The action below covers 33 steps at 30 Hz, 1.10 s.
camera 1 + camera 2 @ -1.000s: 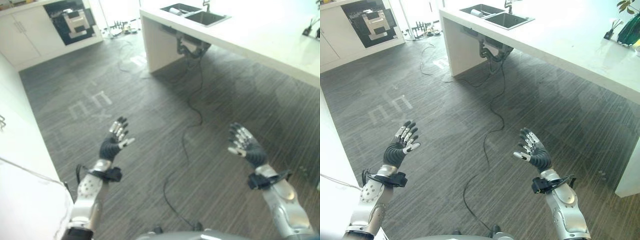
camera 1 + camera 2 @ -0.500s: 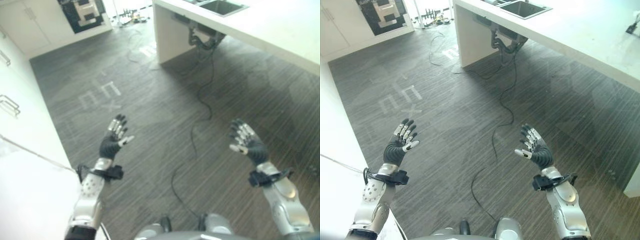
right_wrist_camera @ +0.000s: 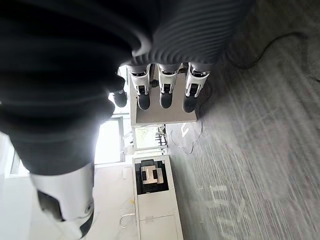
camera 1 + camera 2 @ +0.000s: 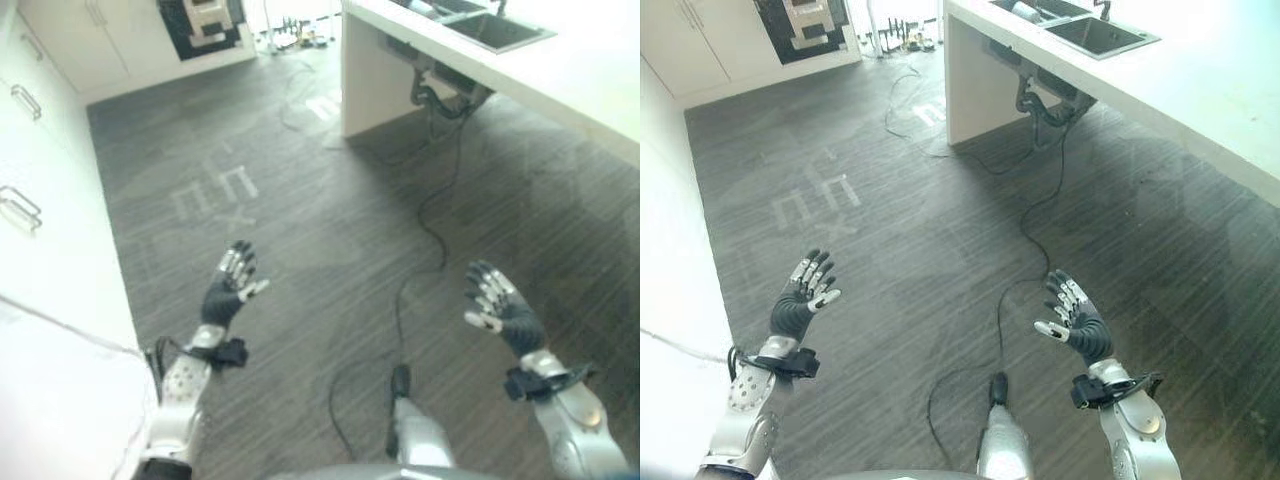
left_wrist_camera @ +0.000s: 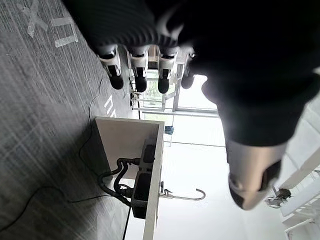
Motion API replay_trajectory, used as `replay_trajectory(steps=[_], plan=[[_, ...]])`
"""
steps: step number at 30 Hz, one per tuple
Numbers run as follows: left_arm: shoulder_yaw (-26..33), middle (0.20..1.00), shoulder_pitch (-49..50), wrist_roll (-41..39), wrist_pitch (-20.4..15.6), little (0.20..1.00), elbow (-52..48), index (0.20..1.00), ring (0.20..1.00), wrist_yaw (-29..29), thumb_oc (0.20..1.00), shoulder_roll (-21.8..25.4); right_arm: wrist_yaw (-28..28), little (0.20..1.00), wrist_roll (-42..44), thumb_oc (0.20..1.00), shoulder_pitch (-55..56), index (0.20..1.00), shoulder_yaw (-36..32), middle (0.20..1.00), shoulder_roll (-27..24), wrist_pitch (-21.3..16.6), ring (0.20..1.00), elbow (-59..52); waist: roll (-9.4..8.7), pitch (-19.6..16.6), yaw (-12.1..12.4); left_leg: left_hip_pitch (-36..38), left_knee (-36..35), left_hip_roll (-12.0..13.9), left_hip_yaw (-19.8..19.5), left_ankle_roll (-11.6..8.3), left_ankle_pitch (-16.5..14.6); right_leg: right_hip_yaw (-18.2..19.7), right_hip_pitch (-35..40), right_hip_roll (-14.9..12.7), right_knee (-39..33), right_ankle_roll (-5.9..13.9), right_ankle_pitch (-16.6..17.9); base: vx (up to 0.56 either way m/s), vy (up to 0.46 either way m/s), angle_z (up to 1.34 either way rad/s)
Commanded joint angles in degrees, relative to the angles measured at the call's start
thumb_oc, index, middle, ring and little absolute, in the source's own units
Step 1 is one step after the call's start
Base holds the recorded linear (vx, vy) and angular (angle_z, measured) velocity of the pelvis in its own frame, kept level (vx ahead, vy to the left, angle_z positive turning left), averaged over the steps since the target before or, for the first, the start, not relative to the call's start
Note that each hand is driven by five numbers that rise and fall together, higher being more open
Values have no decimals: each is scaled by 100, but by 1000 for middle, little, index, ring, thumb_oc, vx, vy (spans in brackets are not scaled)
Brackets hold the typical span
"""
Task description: Place the dishes in the dishwasher.
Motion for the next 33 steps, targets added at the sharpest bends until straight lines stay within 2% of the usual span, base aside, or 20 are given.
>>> replay_trajectory(steps=[1,2,3,5,6,7,8,9,12,13,15,16,18,19,20,21,24,28,31,33], plan=[[303,1000,-259,18,-284,1000,-472,1000,1000,-32,1000,346,-12,1000,202,1000,-345,1000,-101,1000,-32,-337,1000,-259,-78,7,-127,-87,-1026,-162,72,376,530,-18,-286,-272,-206,1285,-293,612,-483,4],[332,1000,-217,-107,-181,1000,-481,1000,1000,13,1000,279,-75,1000,105,1000,-356,1000,-60,1000,-33,-259,1000,-276,-96,-375,-167,354,-1004,-16,223,269,308,-89,173,-279,-180,1268,-166,894,-729,20],[347,1000,-153,-65,-222,1000,-571,1000,1000,58,1000,279,-62,1000,71,1000,-404,1000,-12,1000,-82,-221,1000,-328,-33,-490,-217,454,-773,196,408,130,348,-166,344,-128,-115,1147,-371,885,-740,49],[365,1000,-141,-75,-236,1000,-602,1000,1000,63,1000,288,-47,1000,91,1000,-411,1000,-16,1000,-124,-216,1000,-351,-29,-536,-247,371,-560,274,449,44,516,-196,351,-62,-68,1048,-470,287,-306,22],[381,1000,-116,-225,-237,1000,-610,1000,1000,79,1000,274,29,1000,118,1000,-425,1000,-62,1000,-199,-244,1000,-336,44,-544,-266,256,7,449,475,-101,852,-125,473,167,-50,859,-678,348,-410,-11],[379,1000,-76,-314,-262,1000,-596,1000,1000,122,1000,183,68,1000,76,1000,-431,1000,-85,1000,-254,-264,1000,-304,33,-565,-244,-139,864,552,397,-321,1413,-44,653,340,-121,632,-858,266,-316,-29],[380,1000,-75,-314,-262,1000,-596,1000,1000,122,1000,184,68,1000,76,1000,-431,1000,-84,1000,-253,-264,1000,-304,29,-582,-252,-165,874,549,388,-322,1415,-50,635,333,-119,630,-858,268,-311,-39],[354,1000,13,-417,-301,1000,-598,1000,1000,96,1000,66,61,1000,6,1000,-455,1000,-63,1000,-320,-289,1000,-258,-88,-538,-141,-730,2101,409,162,-425,1770,74,836,348,-123,437,-1027,184,-190,-71],[332,1000,129,-356,-382,1000,-625,1000,1000,101,1000,-25,95,1000,-57,1000,-469,1000,-35,1000,-346,-297,1000,-247,-237,-471,-44,-1397,3199,225,83,-399,1834,206,979,277,-80,311,-1146,199,-137,-70],[330,1000,203,-328,-431,1000,-581,1000,1000,39,1000,-42,76,1000,-83,1000,-519,1000,-25,1000,-435,-262,1000,-268,-317,-274,142,-2413,3168,382,383,-131,1513,285,1263,318,-110,312,-1304,380,-68,-54],[386,1000,240,-364,-451,1000,-594,1000,1000,-47,1000,-18,86,1000,18,1000,-589,1000,-70,1000,-524,-211,1000,-243,-256,-191,249,-2273,2200,485,607,-94,1506,350,1408,394,-141,406,-1393,394,149,-39],[434,1000,313,-425,-554,1000,-548,1000,1000,-106,1000,21,121,1000,20,1000,-619,1000,-82,1000,-520,-208,1000,-219,-83,-137,337,-2204,636,633,639,-208,1789,497,1618,569,-215,515,-1521,367,290,-75],[488,1000,382,-502,-648,1000,-515,1000,1000,-160,1000,22,157,1000,-21,1000,-604,1000,-100,1000,-524,-228,1000,-221,-31,-116,428,-2110,-159,657,555,-287,2042,630,1757,617,-288,570,-1574,341,283,-68],[535,1000,446,-544,-716,1000,-493,1000,1000,-200,1000,2,205,1000,-72,1000,-525,1000,-130,1000,-525,-244,1000,-277,29,-121,514,-2124,-911,787,397,-449,2368,715,1922,669,-317,603,-1694,378,401,-71],[597,1000,503,-568,-841,1000,-449,1000,1000,-259,1000,-33,292,1000,-96,1000,-377,1000,-222,1000,-676,-328,1000,-378,47,-129,571,-2260,-988,954,381,-548,2476,733,2156,645,-345,620,-1882,381,451,-79],[574,1000,491,-560,-893,1000,-412,1000,1000,-237,1000,-46,316,1000,-65,1000,-347,1000,-248,1000,-720,-339,1000,-412,55,-166,594,-2284,-1026,965,346,-579,2435,690,2239,577,-338,654,-1938,306,448,-72],[597,1000,94,-532,-724,1000,-323,1000,1000,-45,1000,98,350,1000,160,1000,-377,1000,-321,1000,-682,-96,1000,-612,29,-355,564,-1998,-1026,799,302,-398,2112,567,2354,299,-150,858,-2073,259,386,-54],[658,1000,-235,-405,-414,1000,-379,1000,1000,-34,1000,185,172,1000,-58,1000,-431,1000,-253,1000,-408,-117,1000,-619,-104,-478,647,-1838,-1026,521,261,-145,1917,342,2250,12,301,1018,-2143,201,321,19],[738,1000,-219,-391,-285,1000,-483,1000,1000,-103,1000,182,113,1000,-231,1000,-515,1000,-161,1000,-258,-110,1000,-580,-175,-514,742,-1775,-1026,285,275,101,1839,324,2013,-97,1006,1090,-1947,138,261,64],[788,1000,-155,-382,-238,1000,-539,1000,1000,-149,1000,154,85,1000,-329,1000,-503,1000,-106,1000,-162,-151,1000,-540,-178,-518,782,-1701,-1026,106,239,257,1779,389,1747,-154,1819,1064,-1588,174,343,51]])
